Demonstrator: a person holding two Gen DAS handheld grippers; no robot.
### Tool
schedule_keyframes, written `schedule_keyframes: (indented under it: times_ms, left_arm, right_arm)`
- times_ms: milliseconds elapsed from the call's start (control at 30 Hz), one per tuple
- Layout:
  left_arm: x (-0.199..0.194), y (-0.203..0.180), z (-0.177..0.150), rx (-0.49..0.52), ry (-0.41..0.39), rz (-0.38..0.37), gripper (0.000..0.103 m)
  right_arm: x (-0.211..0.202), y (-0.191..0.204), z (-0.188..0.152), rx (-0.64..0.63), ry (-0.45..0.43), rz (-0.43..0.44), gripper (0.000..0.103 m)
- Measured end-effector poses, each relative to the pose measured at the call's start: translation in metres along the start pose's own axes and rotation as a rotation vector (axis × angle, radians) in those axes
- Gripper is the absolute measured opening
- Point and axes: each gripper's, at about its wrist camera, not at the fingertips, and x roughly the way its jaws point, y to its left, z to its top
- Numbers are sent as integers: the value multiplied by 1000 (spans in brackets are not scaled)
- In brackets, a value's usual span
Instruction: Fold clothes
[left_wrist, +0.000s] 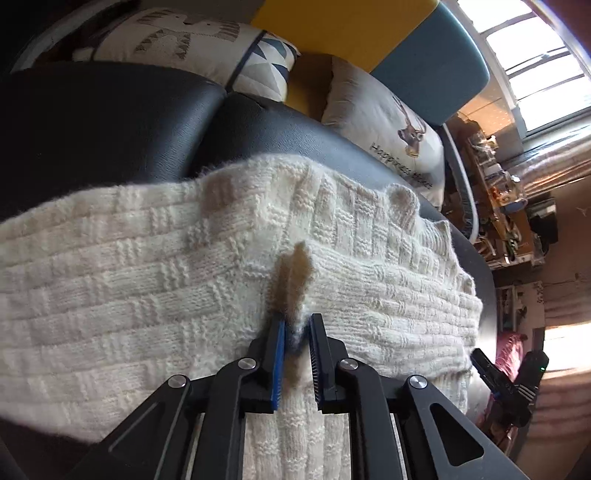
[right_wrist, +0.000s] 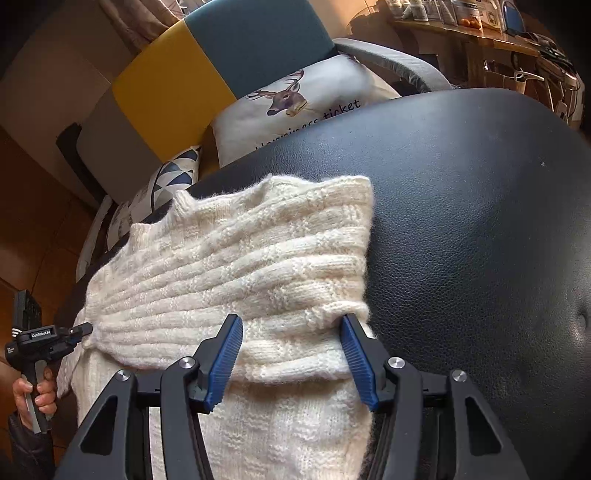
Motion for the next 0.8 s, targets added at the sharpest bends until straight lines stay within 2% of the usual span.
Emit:
schedule_keyframes:
  times_ms: [67, 133, 233, 300, 400, 433, 467, 500, 633, 733, 800]
  left_arm:
    - [-21, -6, 0, 23, -85, 66, 17]
    - [-27, -15, -2, 50, -115, 33, 28]
    - [-20, -35, -7, 117, -113, -3, 32]
    - [-9, -47, -11, 162, -96, -9, 32]
    - [15, -49, -20, 192, -56, 62, 32]
    - [25, -45, -23, 203, -43, 92, 29]
    - [25, -42, -25, 206, -60, 81, 29]
    - [25, -39, -28, 209, -78, 70, 29]
    - [16, -38, -22, 156, -68, 57, 29]
    - [0, -64, -24, 211, -134, 49, 29]
    - [-3, -97, -31, 291, -141, -25, 29]
  right_arm:
    - [-16, -10, 9, 55, -43, 62, 56]
    - [-26, -17, 23, 107, -68, 163, 56]
    - [-21, -15, 47, 139, -82, 221, 56]
    - [-5, -13, 61, 147, -54, 219, 56]
    - [31, -19, 72, 177, 28, 139, 56]
    - [43, -22, 73, 180, 58, 106, 54]
    - [50, -25, 74, 181, 65, 90, 50]
    - [51, -27, 74, 181, 54, 98, 46]
    - [30, -28, 69, 171, 25, 146, 46]
    - [1, -22, 50, 108, 19, 223, 47]
    - [-14, -14, 33, 15, 26, 228, 47]
